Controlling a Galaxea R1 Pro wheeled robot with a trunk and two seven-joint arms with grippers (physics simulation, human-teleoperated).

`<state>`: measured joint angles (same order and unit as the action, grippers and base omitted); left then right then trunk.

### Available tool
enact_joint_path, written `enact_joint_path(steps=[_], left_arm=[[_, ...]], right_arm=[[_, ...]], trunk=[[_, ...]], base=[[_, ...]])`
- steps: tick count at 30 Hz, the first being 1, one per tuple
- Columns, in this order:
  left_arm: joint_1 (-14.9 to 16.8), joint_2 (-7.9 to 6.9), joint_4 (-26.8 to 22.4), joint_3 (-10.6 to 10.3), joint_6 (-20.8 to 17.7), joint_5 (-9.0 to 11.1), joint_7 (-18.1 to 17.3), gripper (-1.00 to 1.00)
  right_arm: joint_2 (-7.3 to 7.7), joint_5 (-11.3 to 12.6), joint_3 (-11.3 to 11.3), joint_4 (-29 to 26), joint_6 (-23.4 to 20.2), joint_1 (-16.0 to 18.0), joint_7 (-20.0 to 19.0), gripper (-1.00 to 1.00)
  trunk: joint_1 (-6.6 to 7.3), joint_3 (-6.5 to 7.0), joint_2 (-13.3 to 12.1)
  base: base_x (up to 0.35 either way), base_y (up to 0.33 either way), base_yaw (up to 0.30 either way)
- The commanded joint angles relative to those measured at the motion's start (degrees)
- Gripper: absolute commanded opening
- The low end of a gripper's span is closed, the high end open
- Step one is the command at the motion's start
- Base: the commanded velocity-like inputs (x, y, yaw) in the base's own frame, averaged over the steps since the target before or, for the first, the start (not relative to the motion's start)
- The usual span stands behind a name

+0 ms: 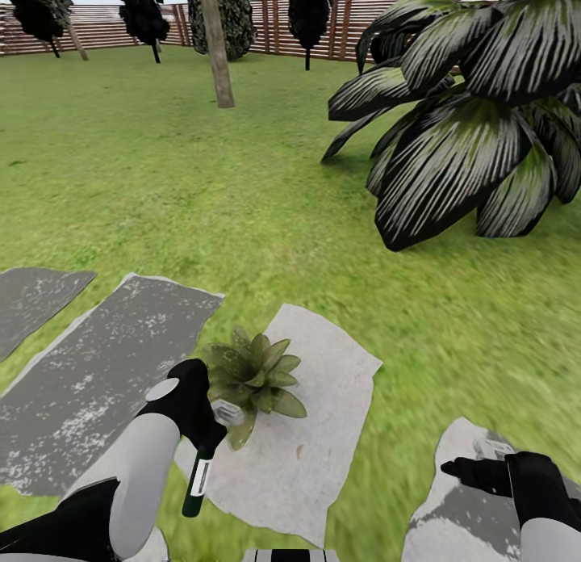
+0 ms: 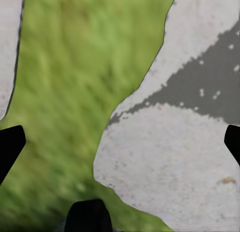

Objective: Pick up the pesticide atomizer in the garden and spray insectifuge to fully cover both potted plants in the garden.

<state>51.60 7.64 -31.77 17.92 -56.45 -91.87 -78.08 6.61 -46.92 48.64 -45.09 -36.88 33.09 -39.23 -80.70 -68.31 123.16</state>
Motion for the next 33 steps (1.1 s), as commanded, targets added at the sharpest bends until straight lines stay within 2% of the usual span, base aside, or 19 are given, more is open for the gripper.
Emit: enact_joint_path(steps=[1,15,20,25,33], left_arm=[[0.03,0.1,-0.05,0.45,-0.59,-0.61,-0.49,-1.0],[0.04,0.1,-0.05,0.5,-0.59,-0.59,-0.49,-1.0],[0.04,0.63,-0.05,0.45,-0.59,-0.59,-0.49,-1.0],[0.04,0.79,-0.05,0.45,-0.59,-0.59,-0.49,-1.0],[0.02,0.8,-0.05,0.45,-0.59,-0.59,-0.49,-1.0]], right_arm=[[-0.02,-0.58,0.19,-0.08,-0.03,0.05,-0.58,1.0],[-0.1,-0.62,0.1,-0.08,-0.03,0.05,-0.58,1.0],[-0.1,-0.58,0.13,-0.12,-0.03,0.05,-0.58,1.0],[-0.1,-0.6,0.14,-0.08,-0.03,0.05,-0.58,1.0],[-0.09,-0.57,0.14,-0.17,-0.03,0.05,-0.58,1.0]], trunk=[[0.01,-0.05,0.02],[0.01,-0.05,0.02],[0.01,-0.05,0.02],[0.01,-0.05,0.02],[0.01,-0.05,0.02]], base=[[0.0,-0.001,0.252],[0.0,0.0,0.255],[0.0,-0.033,0.255],[0.0,-0.265,0.219],[0.0,-0.319,0.021]])
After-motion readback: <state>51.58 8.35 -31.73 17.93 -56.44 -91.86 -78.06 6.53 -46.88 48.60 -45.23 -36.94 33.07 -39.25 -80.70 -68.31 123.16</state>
